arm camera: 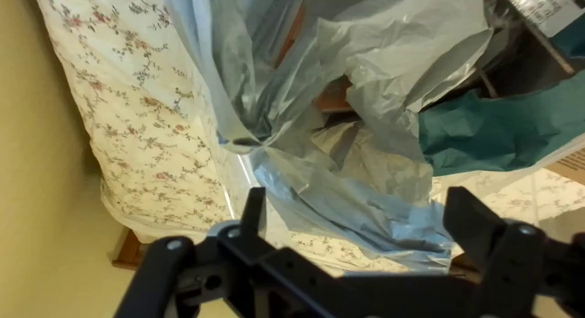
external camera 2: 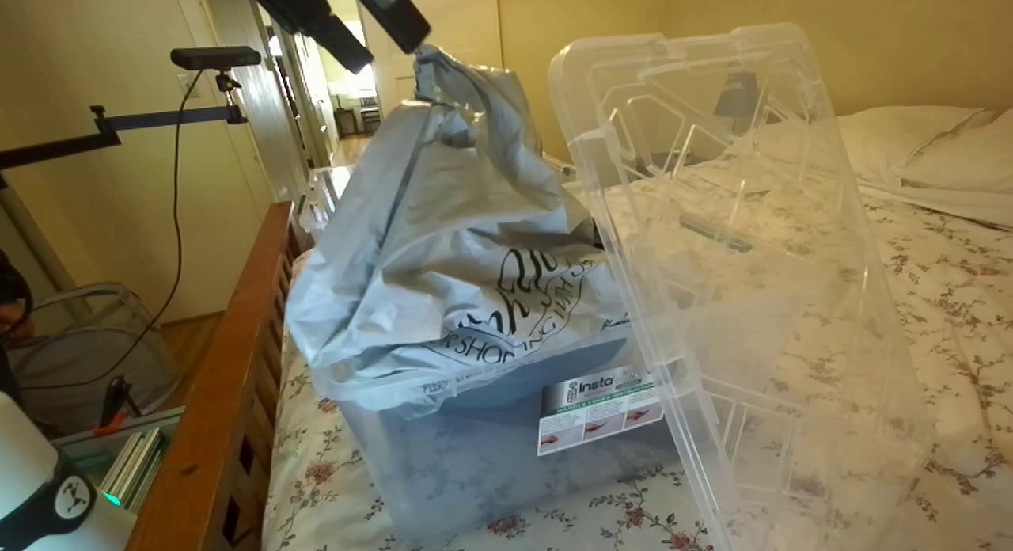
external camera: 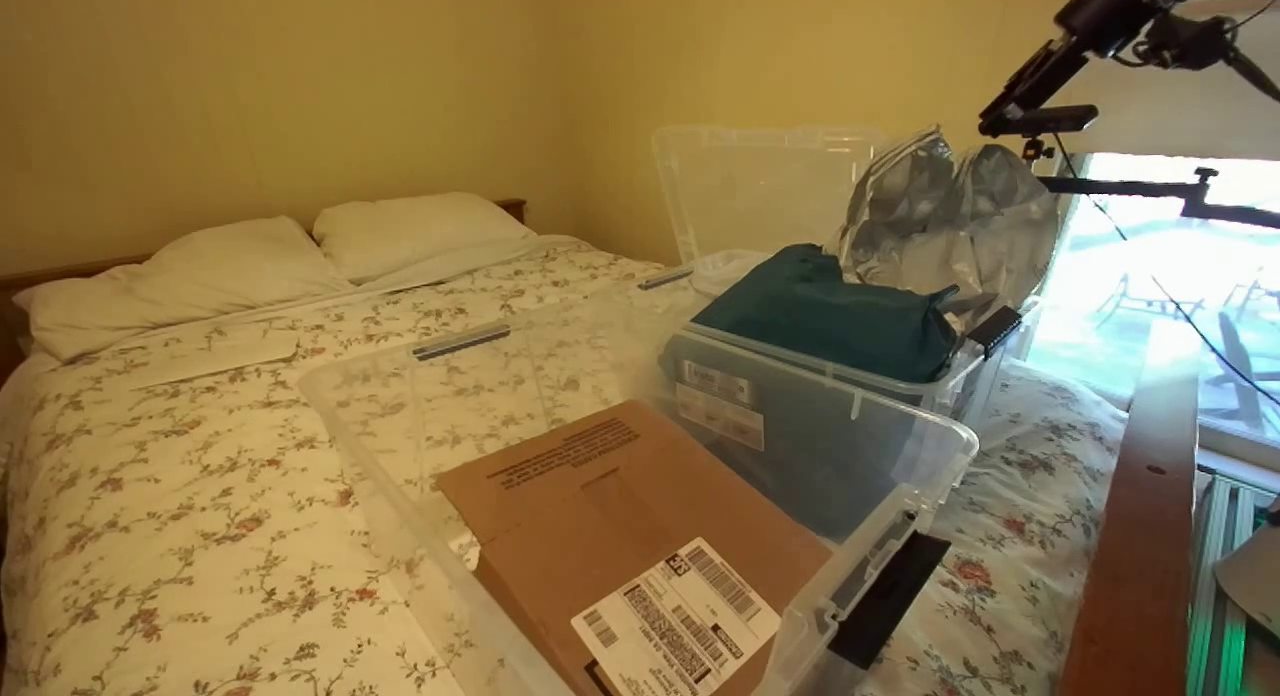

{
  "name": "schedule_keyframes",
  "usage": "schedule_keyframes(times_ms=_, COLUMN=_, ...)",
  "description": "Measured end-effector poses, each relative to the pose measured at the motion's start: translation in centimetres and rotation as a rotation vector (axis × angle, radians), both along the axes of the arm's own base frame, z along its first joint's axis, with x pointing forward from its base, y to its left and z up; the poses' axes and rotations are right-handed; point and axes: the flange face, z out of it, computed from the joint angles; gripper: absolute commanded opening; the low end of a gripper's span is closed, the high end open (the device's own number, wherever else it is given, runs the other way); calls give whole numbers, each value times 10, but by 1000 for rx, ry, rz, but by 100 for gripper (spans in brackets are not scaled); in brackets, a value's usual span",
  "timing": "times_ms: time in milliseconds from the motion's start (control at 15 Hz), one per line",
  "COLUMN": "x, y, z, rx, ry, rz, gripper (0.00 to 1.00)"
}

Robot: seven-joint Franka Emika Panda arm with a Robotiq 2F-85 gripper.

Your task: Push the grey plastic bag down in the container on the right and close the container on the left with the clear lid

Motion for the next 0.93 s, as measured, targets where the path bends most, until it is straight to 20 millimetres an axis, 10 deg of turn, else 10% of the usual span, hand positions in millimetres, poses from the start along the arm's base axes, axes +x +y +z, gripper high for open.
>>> schedule_keyframes(times_ms=600, x=80, y=22, z=-58, rx=-104, ry=-67, rz=-101, gripper=100)
schedule_keyframes(times_ms=933, x=96, y=27, z=-97, rx=-332, ry=87, rz=-137, gripper=51)
